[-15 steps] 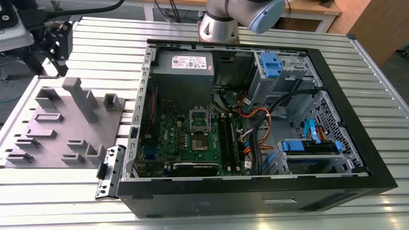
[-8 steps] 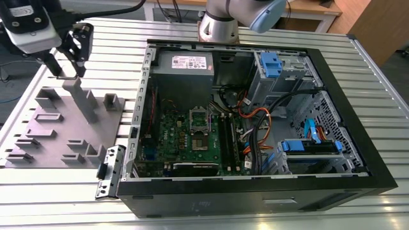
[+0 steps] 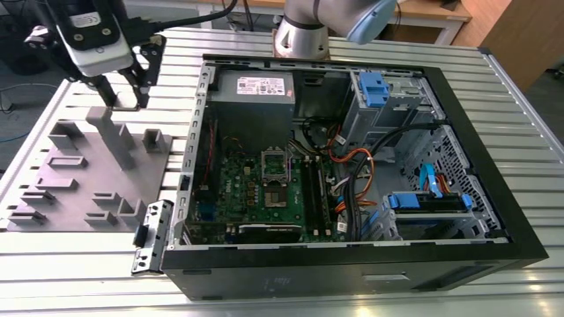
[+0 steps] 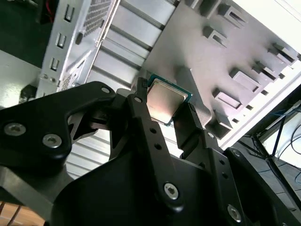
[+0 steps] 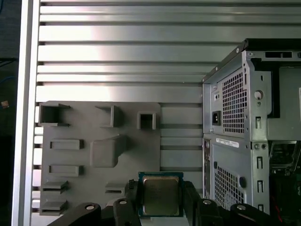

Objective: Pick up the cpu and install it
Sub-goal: 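Pick up the cpu and move it towards the insertion slot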

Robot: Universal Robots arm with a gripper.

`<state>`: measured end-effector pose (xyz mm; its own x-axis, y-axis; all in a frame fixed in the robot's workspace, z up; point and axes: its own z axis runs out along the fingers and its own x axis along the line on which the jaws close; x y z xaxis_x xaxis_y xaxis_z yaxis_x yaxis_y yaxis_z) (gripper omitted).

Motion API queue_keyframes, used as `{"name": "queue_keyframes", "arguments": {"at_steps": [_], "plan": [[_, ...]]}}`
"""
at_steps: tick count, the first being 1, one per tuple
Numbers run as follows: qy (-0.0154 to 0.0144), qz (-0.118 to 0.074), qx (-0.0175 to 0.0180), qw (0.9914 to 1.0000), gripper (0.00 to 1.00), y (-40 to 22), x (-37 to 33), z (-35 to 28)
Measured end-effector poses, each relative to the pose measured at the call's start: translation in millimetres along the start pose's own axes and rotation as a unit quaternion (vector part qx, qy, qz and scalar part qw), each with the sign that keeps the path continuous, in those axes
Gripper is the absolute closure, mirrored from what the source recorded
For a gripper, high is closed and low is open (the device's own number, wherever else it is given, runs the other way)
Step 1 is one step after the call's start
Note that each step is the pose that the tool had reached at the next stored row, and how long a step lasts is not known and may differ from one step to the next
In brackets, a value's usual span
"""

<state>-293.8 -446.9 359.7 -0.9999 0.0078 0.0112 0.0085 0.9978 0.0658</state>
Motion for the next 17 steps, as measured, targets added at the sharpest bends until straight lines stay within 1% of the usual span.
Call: {"name": "queue_keyframes", "arguments": {"at_steps": [17], "plan": [[0.0004,0.000,0.0000,1.00000,0.53,-2.3,-77.6,-1.0]]}}
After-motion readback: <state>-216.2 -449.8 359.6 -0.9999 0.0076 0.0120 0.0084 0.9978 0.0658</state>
